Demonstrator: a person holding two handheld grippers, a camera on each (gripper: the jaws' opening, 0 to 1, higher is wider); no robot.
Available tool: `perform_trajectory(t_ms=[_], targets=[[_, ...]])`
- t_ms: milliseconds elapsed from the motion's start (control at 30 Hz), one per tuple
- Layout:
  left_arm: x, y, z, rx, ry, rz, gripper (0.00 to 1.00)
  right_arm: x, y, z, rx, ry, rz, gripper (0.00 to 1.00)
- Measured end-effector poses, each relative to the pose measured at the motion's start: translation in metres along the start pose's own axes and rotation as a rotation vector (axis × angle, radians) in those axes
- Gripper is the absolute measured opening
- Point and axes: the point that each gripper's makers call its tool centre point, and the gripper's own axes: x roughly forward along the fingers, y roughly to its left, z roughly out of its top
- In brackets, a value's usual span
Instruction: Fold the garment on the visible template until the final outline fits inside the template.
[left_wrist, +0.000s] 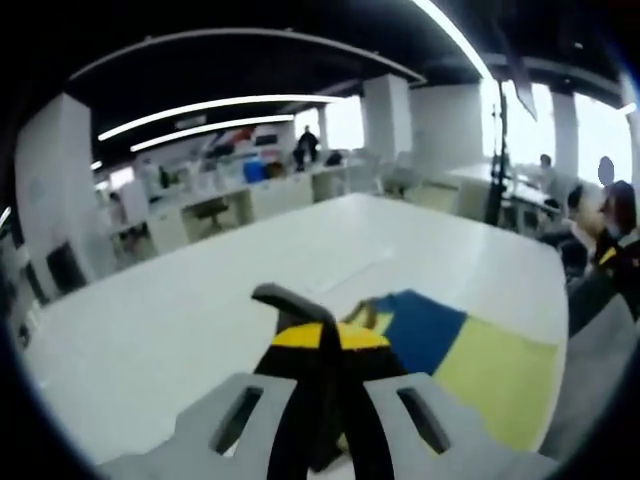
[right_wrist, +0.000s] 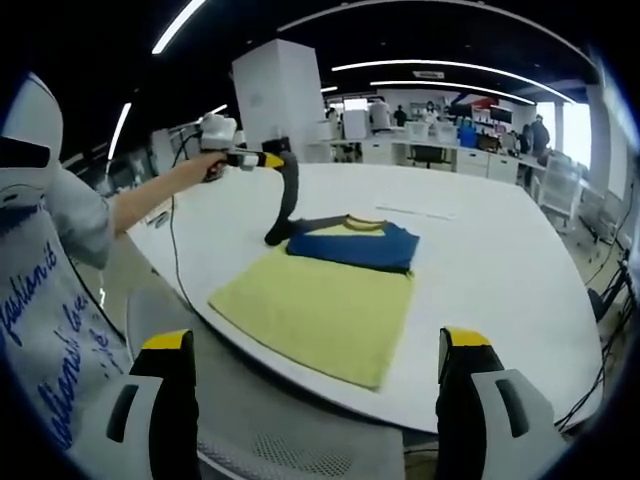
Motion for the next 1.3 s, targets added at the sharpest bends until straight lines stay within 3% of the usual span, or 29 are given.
perform_trajectory(t_ms=[600, 1300], targets=[[0.03, -0.031, 0.024, 0.028, -0.02, -0.053, 0.0, -0.009, -0.011, -0.004, 0.011, -0.012, -0.014, 1.0], [0.053, -0.067, 0.04, 0.044, -0.033, -0.112, 0.0, -0.018, -0.015, -0.008, 0.021, -0.016, -0.016, 1.0]])
